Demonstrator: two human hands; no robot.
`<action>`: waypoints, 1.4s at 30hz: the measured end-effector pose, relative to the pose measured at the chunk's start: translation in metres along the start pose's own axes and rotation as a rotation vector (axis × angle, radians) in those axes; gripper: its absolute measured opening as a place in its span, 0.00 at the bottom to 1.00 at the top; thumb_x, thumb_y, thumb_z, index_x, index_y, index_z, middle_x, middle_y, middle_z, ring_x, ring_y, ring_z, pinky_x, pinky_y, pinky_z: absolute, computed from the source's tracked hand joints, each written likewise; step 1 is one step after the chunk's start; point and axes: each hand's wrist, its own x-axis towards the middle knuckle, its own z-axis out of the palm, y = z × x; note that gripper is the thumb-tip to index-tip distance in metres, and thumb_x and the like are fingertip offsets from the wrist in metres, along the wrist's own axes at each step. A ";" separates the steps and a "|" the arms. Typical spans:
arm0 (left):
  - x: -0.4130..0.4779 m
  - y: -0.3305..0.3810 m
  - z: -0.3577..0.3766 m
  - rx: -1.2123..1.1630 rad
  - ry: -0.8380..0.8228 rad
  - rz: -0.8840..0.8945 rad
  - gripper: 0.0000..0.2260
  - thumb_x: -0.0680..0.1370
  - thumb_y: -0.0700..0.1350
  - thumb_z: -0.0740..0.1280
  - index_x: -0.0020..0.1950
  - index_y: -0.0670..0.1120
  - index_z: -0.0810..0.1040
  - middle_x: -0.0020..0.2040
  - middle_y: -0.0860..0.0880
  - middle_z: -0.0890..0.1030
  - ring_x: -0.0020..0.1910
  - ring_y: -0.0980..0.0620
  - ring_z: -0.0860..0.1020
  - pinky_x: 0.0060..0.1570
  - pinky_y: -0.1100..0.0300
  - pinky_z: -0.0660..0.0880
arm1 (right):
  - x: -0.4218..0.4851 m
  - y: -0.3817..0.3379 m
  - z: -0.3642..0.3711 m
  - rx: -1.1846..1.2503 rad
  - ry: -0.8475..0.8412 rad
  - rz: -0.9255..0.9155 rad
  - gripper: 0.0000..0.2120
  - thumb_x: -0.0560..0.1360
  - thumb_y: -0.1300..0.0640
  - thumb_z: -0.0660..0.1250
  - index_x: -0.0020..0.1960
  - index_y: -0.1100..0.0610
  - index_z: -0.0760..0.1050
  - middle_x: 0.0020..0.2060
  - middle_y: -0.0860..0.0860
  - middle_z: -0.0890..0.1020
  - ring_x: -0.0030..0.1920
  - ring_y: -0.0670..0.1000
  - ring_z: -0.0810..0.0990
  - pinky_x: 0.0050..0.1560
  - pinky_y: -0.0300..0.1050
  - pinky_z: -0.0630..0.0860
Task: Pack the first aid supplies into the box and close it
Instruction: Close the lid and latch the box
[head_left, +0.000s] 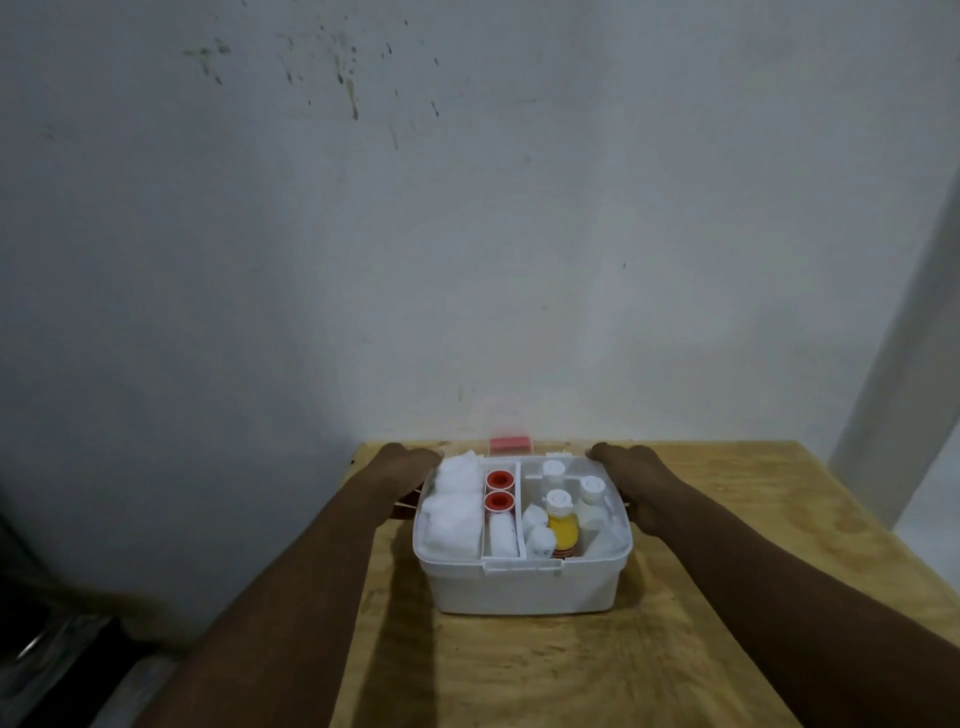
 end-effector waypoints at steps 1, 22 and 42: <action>0.000 -0.001 0.001 -0.009 -0.004 0.001 0.12 0.79 0.47 0.67 0.50 0.38 0.78 0.43 0.41 0.81 0.37 0.46 0.79 0.32 0.59 0.74 | 0.000 0.000 -0.001 0.002 0.008 -0.003 0.07 0.73 0.58 0.65 0.42 0.62 0.74 0.32 0.57 0.76 0.30 0.55 0.73 0.31 0.43 0.68; -0.016 0.038 0.035 -0.287 -0.134 0.073 0.27 0.80 0.64 0.59 0.68 0.45 0.73 0.63 0.42 0.81 0.63 0.40 0.76 0.69 0.43 0.70 | -0.010 -0.012 -0.038 0.113 0.097 -0.108 0.06 0.75 0.59 0.64 0.48 0.60 0.78 0.50 0.59 0.82 0.52 0.57 0.81 0.50 0.52 0.80; -0.028 0.019 0.008 -0.288 -0.090 0.144 0.30 0.80 0.69 0.49 0.56 0.49 0.80 0.60 0.44 0.81 0.62 0.40 0.77 0.70 0.40 0.69 | -0.054 -0.015 -0.051 0.087 0.108 -0.185 0.13 0.79 0.49 0.61 0.51 0.56 0.79 0.48 0.53 0.82 0.49 0.55 0.78 0.48 0.51 0.76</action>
